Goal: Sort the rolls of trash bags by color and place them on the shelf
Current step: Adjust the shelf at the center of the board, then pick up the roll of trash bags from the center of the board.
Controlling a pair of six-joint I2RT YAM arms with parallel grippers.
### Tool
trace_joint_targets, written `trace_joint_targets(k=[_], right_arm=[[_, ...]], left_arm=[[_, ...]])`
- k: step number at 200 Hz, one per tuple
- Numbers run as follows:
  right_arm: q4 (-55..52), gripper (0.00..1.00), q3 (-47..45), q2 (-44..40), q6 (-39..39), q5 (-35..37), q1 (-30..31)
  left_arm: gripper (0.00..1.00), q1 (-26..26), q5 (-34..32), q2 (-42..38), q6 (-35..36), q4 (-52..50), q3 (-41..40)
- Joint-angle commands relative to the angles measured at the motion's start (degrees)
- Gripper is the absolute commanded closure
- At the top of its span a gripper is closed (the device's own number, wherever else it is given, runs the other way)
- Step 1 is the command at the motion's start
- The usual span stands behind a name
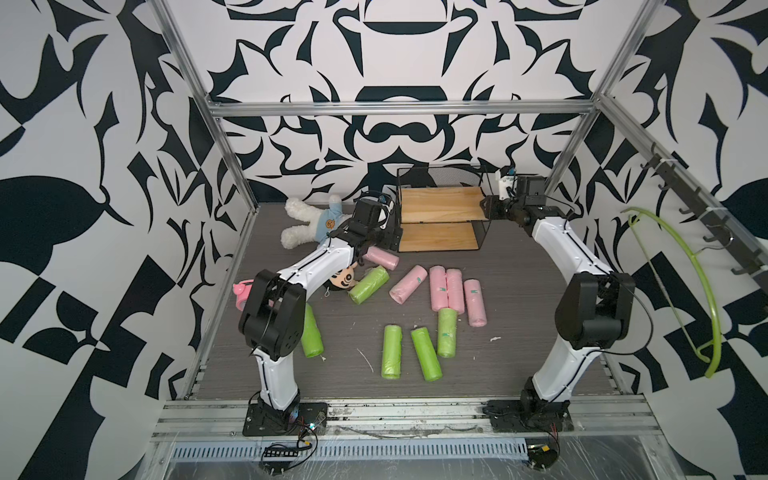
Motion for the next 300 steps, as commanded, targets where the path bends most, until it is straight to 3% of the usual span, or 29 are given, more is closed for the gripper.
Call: trace_joint_targets(k=[1,26,62,117,182,246,300], right_arm=[[0.8,0.53,-0.4,-5.5,0.2,4.3,0.1],[-1.8,0.47,-2.2,-10.3,-1.0,11.2,0.1],[-4.5,0.41,-7.6,-17.7,0.7,11.8,1.5],[-6.4,0.34,-19.1,-27.9,1.5,14.3,14.6],[-9.2,0.27,-26.6,-32.6,4.6,14.4,26.0],[-9.1,0.23,-34.2,-37.1,6.6,12.1,27.2],[-7.4,0.23,-36.1,-35.4,7.3,11.2,27.5]], left_arm=[[0.08,0.1,3.9,-7.2,-9.1,-3.8,-5.8],[0.09,-0.9,6.5,-12.4,-10.9,-5.7,-13.6],[0.09,-1.5,2.9,-14.9,-5.3,-12.4,-16.9],[0.07,-1.4,0.7,-13.1,-0.6,-18.6,-15.7],[0.06,-1.5,0.2,-8.0,4.1,-24.3,-10.5],[0.05,-1.5,-0.6,0.1,9.5,-29.3,-2.3],[0.07,-1.5,-2.3,9.5,11.5,-30.5,4.1]])
